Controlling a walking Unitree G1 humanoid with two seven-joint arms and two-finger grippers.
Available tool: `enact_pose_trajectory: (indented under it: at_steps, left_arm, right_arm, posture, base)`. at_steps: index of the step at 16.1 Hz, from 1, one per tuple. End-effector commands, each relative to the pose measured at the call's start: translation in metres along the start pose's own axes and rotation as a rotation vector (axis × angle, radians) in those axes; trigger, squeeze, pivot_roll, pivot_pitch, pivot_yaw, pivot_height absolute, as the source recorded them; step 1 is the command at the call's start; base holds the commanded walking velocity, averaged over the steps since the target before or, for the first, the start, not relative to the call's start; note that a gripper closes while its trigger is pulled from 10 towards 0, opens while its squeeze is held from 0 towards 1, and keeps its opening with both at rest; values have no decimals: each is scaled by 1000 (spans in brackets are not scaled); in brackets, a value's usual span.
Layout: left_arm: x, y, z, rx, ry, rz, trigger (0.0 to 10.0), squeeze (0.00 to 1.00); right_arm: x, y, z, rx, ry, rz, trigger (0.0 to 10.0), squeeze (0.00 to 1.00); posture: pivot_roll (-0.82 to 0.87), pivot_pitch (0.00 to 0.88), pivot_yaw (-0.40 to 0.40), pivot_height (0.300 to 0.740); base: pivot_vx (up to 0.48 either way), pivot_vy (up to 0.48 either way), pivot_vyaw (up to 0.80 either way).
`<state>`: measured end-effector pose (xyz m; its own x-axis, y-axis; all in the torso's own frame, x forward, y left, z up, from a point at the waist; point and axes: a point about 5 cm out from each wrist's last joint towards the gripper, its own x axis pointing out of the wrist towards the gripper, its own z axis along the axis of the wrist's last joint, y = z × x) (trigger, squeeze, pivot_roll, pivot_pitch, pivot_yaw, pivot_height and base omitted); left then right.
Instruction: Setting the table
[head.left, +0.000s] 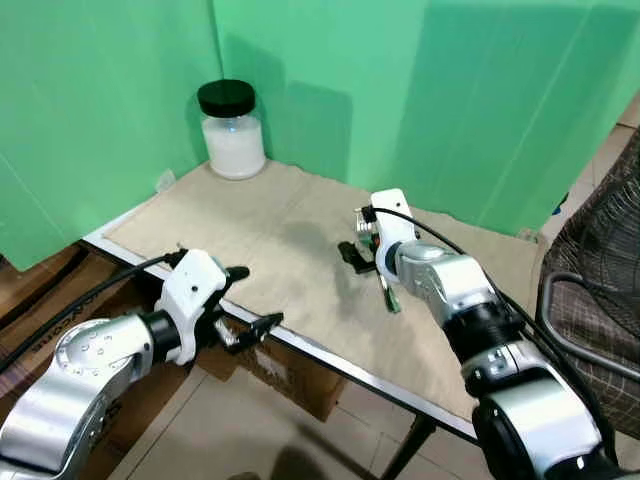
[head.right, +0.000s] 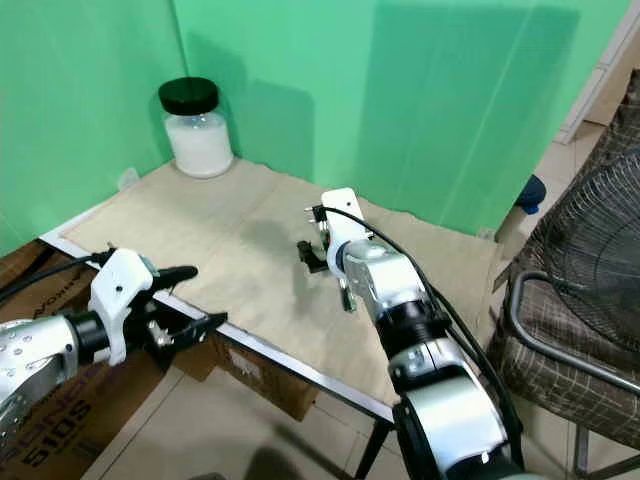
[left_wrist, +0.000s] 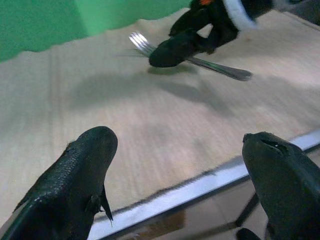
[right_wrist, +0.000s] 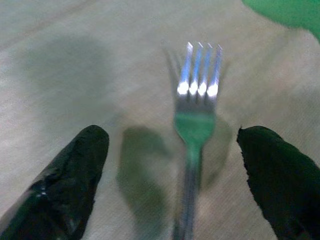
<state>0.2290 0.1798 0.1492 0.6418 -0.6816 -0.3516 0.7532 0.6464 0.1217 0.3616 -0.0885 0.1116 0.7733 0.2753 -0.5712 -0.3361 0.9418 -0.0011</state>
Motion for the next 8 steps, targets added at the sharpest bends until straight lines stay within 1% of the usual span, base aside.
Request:
enact_pose_trajectory:
  at_steps: [1, 2, 3, 5, 8]
  left_arm:
    - [-5, 0, 4, 17, -11, -11, 10000, 0]
    - [-5, -1, 3, 17, -9, -18, 10000, 0]
    - [-6, -2, 3, 20, -8, -25, 10000, 0]
    - [-4, -3, 5, 24, -15, -38, 10000, 0]
    - [-4, -4, 6, 25, -18, -48, 10000, 0]
  right_arm:
    - [2, -3, 3, 11, -2, -16, 2549, 0]
    - [3, -5, 1, 26, 13, -23, 157, 0]
    - [5, -7, -2, 42, 25, -32, 0, 0]
    - [7, -13, -5, 71, 35, -53, 0, 0]
    - [8, -14, -6, 80, 40, -50, 0, 0]
  posture:
    - [81, 0, -19, 740]
    - [81, 0, -17, 740]
    - [78, 0, -13, 740]
    - [76, 0, -10, 740]
    - [74, 0, -7, 740]
  base:
    - [0, 0, 0]
    - [0, 0, 0]
    - [0, 0, 0]
    - [0, 0, 0]
    - [0, 0, 0]
